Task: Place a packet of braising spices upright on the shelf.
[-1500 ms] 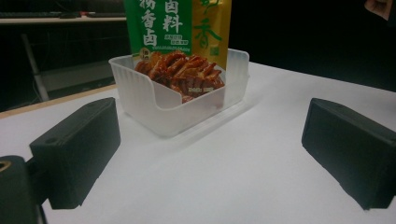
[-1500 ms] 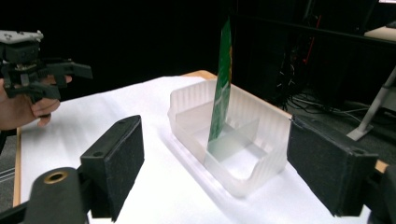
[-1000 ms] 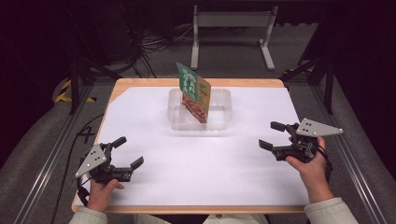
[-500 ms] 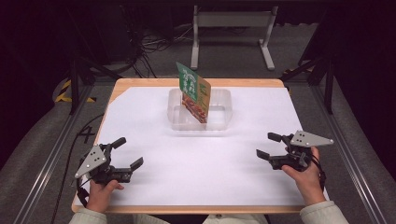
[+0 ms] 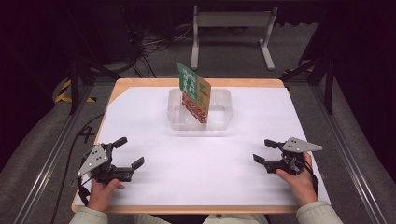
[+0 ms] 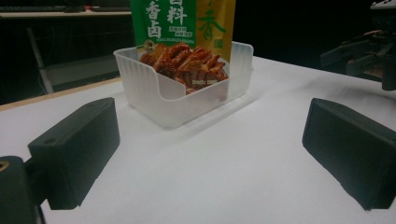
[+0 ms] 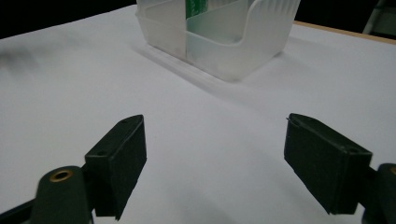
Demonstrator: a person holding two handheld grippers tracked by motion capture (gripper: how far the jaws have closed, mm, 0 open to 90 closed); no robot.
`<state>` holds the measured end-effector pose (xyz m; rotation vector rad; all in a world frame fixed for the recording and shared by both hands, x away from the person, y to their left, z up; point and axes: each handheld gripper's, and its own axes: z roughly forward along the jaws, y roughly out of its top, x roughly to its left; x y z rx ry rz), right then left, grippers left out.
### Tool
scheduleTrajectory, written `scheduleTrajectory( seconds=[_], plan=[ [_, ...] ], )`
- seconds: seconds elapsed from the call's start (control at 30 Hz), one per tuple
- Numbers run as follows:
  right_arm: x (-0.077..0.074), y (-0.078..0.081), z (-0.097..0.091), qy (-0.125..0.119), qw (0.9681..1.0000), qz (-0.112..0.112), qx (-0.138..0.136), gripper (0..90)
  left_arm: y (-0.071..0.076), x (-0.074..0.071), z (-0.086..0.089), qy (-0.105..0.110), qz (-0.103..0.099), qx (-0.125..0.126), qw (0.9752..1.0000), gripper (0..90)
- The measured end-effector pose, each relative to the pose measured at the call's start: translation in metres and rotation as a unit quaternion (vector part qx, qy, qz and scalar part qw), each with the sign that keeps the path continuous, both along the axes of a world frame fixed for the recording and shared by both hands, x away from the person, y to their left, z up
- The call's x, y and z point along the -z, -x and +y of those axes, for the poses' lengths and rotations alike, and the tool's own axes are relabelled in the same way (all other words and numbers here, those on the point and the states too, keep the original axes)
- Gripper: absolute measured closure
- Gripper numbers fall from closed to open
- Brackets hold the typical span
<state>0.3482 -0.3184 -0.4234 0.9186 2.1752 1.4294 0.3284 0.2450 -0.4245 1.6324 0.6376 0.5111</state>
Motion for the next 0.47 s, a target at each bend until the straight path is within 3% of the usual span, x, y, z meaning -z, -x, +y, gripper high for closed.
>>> scheduleTrajectory(
  seconds=[0.47],
  plan=[
    [0.0093, -0.0004, -0.0014, 0.002, 1.0, -0.002, 0.005, 24.3, -0.0031, 0.0007, -0.0039, -0.001, 0.001, 0.003, 1.0, 4.6]
  ],
)
